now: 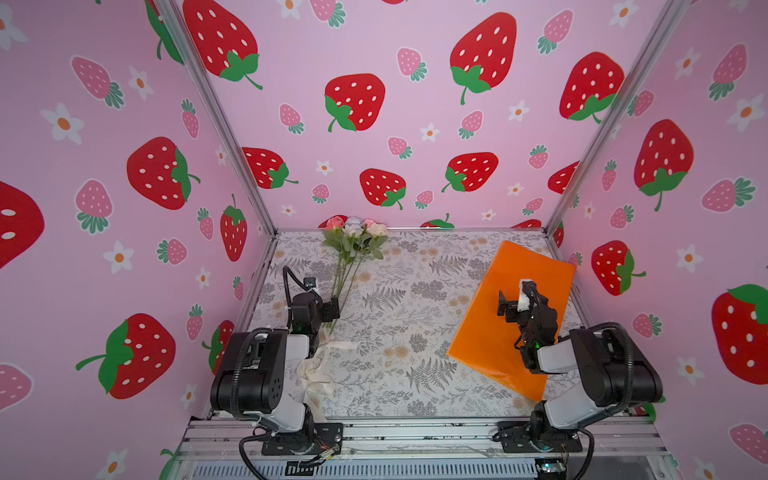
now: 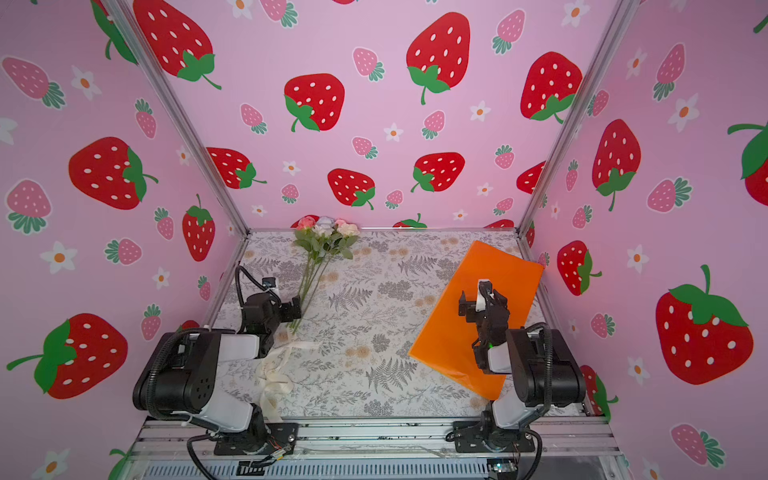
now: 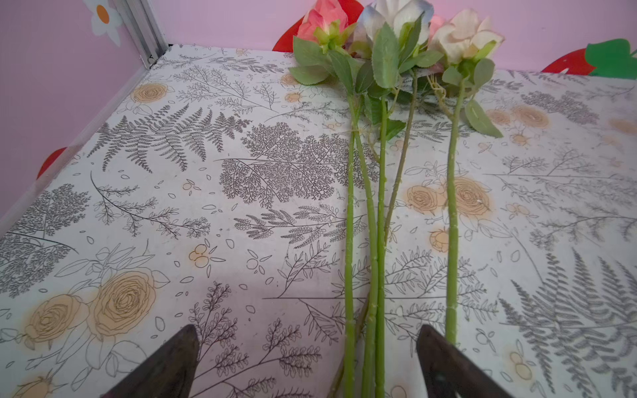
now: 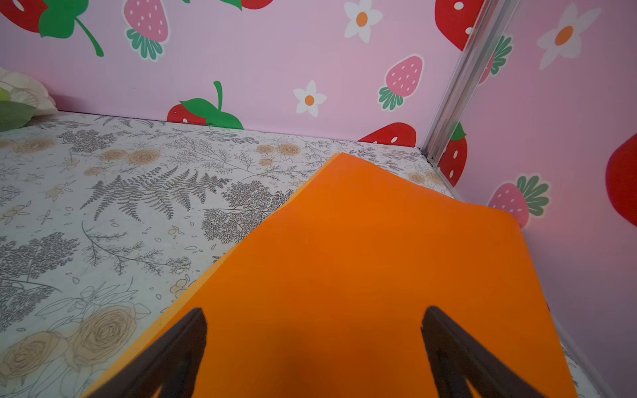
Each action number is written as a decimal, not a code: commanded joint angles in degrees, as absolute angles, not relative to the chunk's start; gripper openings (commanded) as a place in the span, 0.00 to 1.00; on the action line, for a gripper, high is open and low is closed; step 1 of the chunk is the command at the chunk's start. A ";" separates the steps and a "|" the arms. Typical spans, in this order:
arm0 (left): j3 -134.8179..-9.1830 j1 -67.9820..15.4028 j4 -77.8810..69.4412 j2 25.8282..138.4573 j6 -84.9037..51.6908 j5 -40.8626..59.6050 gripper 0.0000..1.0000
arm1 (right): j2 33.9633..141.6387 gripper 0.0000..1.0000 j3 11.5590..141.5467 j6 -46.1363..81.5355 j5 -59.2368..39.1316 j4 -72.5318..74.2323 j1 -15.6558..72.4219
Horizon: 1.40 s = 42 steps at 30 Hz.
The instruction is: Tie the bouquet of fake flowers
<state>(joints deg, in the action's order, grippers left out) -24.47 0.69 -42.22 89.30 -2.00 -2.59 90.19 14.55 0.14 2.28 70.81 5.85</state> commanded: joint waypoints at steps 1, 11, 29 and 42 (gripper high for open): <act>-26.19 0.36 -43.67 88.73 -2.17 -3.25 0.99 | 90.16 1.00 15.38 -0.62 1.91 71.41 5.54; -26.19 0.39 -43.66 88.68 -2.20 -3.33 0.99 | 90.14 1.00 15.29 -0.60 1.95 71.59 5.61; -26.28 0.43 -43.59 88.77 -2.20 -3.25 0.99 | 90.18 1.00 15.47 -0.18 2.90 71.30 5.61; -22.73 -0.71 -46.59 84.88 -0.75 -3.34 0.99 | 85.61 1.00 16.40 -0.18 8.85 66.90 7.59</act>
